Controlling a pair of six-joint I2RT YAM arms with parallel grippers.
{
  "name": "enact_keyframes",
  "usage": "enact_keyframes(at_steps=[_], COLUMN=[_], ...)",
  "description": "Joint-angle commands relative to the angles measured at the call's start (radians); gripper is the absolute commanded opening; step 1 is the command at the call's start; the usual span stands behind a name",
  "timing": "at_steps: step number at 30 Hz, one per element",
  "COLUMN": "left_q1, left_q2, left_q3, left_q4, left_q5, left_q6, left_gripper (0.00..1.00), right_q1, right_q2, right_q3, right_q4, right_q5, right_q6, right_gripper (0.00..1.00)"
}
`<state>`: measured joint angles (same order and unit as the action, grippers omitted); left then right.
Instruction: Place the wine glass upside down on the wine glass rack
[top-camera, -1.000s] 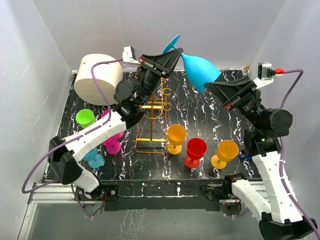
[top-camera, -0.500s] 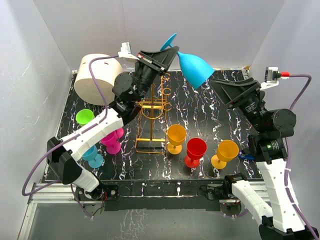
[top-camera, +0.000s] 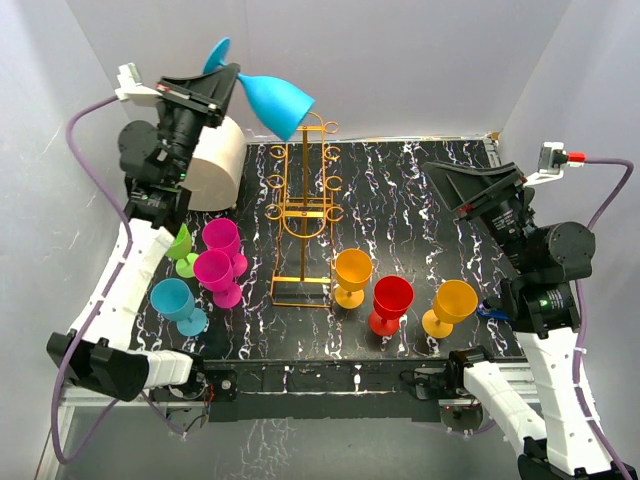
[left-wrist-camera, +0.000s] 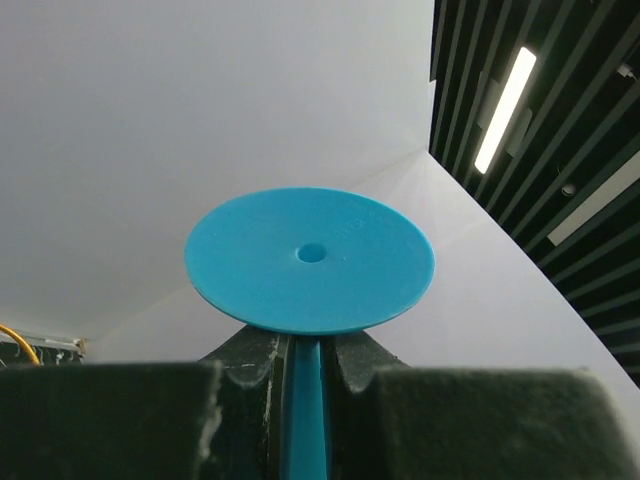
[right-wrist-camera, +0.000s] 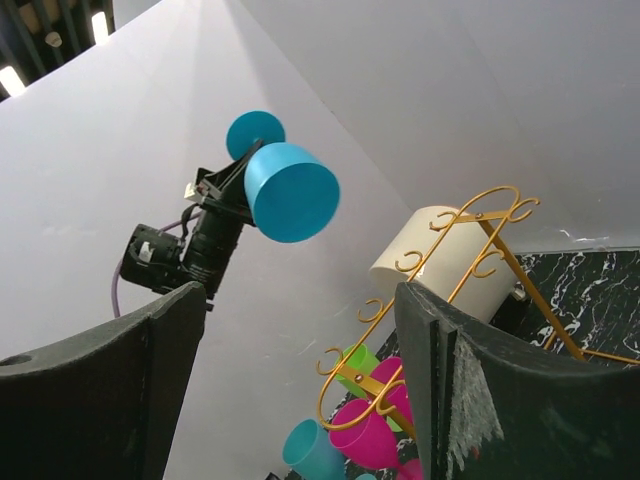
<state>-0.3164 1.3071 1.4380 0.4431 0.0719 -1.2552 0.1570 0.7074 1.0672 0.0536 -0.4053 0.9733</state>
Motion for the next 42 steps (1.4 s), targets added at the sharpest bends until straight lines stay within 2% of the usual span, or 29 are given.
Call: enact_keyframes(at_steps=[1,5,7,12,15,18,22,27,32,37,42], left_q1=[0.114,0.213,0.244,0.252,0.252,0.252,0.252,0.252,0.252,0.252,0.245], left_q2=[-0.08,-0.106,-0.126,-0.165,-0.187,-0.204,-0.216,-0.218,-0.193,-0.11,-0.017], left_q3=[-0.005,0.02,0.029,0.062,0.039,-0.022,-0.117,-0.243,-0.333,-0.295,-0.278], left_q4=[-0.052,-0.177,-0.277,-0.482,-0.507,-0.468,-0.332,-0.156,-0.048,-0.045,0.058], left_q5=[0.154,0.205,0.194,0.053,-0.019,-0.017,0.115,0.325,0.381,0.416,0.515], left_q6=[-0.022,0.082,0.189,0.47,0.601,0.701,0.807,0.86,0.915,0.967,1.002], left_gripper=[0.0,0.0,0.0,0.0,0.0,0.0,0.0,0.0,0.0,0.0,0.0], right_q1=[-0.001,-0.001,-0.002,-0.001,-0.001,-0.001,-0.001,-0.001,-0.001,-0.001,-0.001], right_q2=[-0.003,-0.007,-0.008,-0.011,-0.011,-0.01,-0.028,-0.059,-0.088,-0.093,-0.119], right_q3=[0.023,0.022,0.022,0.021,0.019,0.016,-0.006,-0.076,-0.108,-0.105,-0.136], right_q4=[0.005,-0.009,-0.023,-0.049,-0.052,-0.053,-0.052,-0.046,-0.119,-0.265,-0.312], right_q5=[0.023,0.029,0.033,0.047,0.044,0.041,0.043,0.042,0.076,0.076,0.098], right_q6=[-0.017,-0.025,-0.033,-0.053,-0.061,-0.067,-0.082,-0.085,-0.113,-0.158,-0.193], right_gripper=[0.73,0.73,0.73,0.73,0.73,0.73,0.74,0.74,0.74,0.74,0.73])
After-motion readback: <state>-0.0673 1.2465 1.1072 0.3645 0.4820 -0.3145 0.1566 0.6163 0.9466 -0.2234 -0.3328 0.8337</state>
